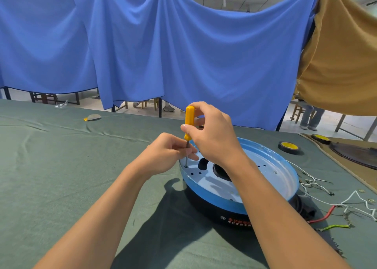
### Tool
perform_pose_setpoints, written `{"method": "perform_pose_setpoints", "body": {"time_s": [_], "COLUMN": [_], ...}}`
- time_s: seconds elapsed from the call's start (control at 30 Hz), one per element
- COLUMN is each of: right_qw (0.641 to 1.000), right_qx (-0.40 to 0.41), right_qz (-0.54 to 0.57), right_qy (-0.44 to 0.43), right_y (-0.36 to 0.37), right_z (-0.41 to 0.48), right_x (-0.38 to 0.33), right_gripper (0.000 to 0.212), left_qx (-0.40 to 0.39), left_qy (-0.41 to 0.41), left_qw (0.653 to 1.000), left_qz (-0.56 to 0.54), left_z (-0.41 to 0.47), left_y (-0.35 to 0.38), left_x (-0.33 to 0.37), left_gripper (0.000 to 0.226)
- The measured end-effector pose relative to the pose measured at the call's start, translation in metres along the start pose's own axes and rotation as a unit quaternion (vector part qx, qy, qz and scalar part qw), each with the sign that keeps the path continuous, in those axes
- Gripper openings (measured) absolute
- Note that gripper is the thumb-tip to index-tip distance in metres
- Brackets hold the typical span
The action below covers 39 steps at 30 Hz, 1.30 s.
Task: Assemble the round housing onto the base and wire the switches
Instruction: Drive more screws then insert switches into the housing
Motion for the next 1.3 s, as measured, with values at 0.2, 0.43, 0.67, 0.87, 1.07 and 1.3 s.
{"method": "perform_pose_setpoints", "body": {"time_s": [0.2, 0.43, 0.67, 0.87, 1.07, 1.3], "right_qw": [1.0, 0.999, 0.998, 0.999, 0.999, 0.999], "right_qx": [0.012, -0.013, 0.056, -0.049, 0.025, -0.021], "right_qz": [0.0, 0.027, -0.025, 0.018, -0.022, 0.02], "right_qy": [-0.001, 0.013, 0.015, -0.014, 0.004, -0.015], "right_y": [0.0004, -0.0074, -0.0078, -0.005, -0.0017, -0.0007], "right_z": [0.0012, 0.004, 0.0021, 0.003, 0.0012, 0.0035], "right_x": [0.0023, 0.0036, 0.0067, -0.0011, -0.0003, -0.0021], "right_gripper": [0.029, 0.041, 0.033, 0.049, 0.039, 0.046], "left_qx": [0.034, 0.101, 0.113, 0.073, 0.103, 0.086], "left_qy": [0.008, 0.008, 0.021, 0.019, 0.037, 0.015], "left_qw": [0.999, 0.992, 0.992, 0.993, 0.993, 0.99], "left_qz": [0.01, 0.072, 0.057, 0.093, 0.052, 0.107], "left_z": [0.0013, -0.0011, -0.0012, -0.0032, -0.0021, -0.003], "left_y": [0.0027, 0.0038, 0.0062, 0.0009, 0.0061, 0.0055], "left_x": [-0.004, -0.0017, -0.0005, 0.0016, -0.0019, 0.0017], "left_gripper": [0.012, 0.009, 0.01, 0.018, 0.011, 0.019]}}
Point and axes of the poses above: each hand's wrist, its own z-axis towards the middle knuckle, its own y-axis out of the palm, x = y × z, the point moved 2 cm from there along z, towards the middle knuckle, and after that the axes turned 15 degrees about -x, right-handed, at the moved point
